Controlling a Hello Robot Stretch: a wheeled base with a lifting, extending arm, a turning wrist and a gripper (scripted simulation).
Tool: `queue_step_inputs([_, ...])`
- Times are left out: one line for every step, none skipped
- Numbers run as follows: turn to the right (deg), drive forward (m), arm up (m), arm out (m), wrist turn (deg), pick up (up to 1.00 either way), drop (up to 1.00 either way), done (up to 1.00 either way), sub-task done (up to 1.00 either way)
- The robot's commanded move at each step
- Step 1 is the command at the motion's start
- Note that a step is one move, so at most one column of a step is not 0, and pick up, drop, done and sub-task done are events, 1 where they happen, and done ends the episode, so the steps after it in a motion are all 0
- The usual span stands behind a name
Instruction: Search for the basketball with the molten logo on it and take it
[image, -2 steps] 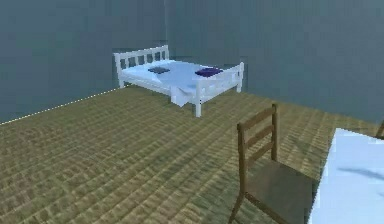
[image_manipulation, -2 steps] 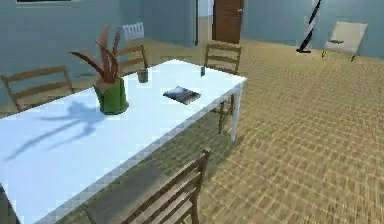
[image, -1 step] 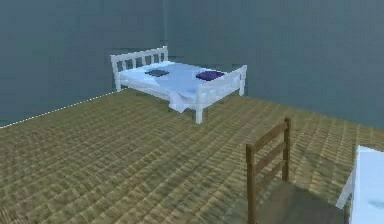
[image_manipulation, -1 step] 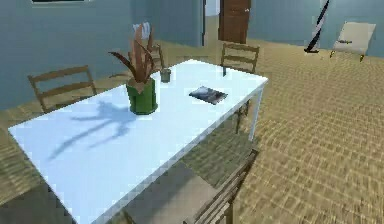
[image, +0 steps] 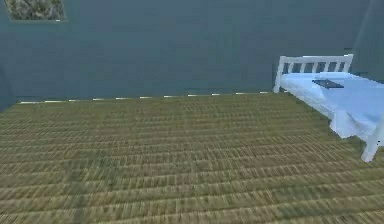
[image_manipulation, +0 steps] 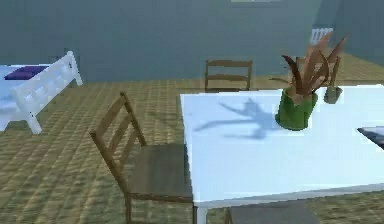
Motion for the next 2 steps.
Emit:
queue_step_inputs([-30.0, 0.00, 0.00, 0.00, 0.0, 0.00, 0.00, 0.00, 0.00])
queue_step_inputs([0.0, 0.15, 0.00, 0.00, 0.0, 0.00, 0.00, 0.00, 0.00])
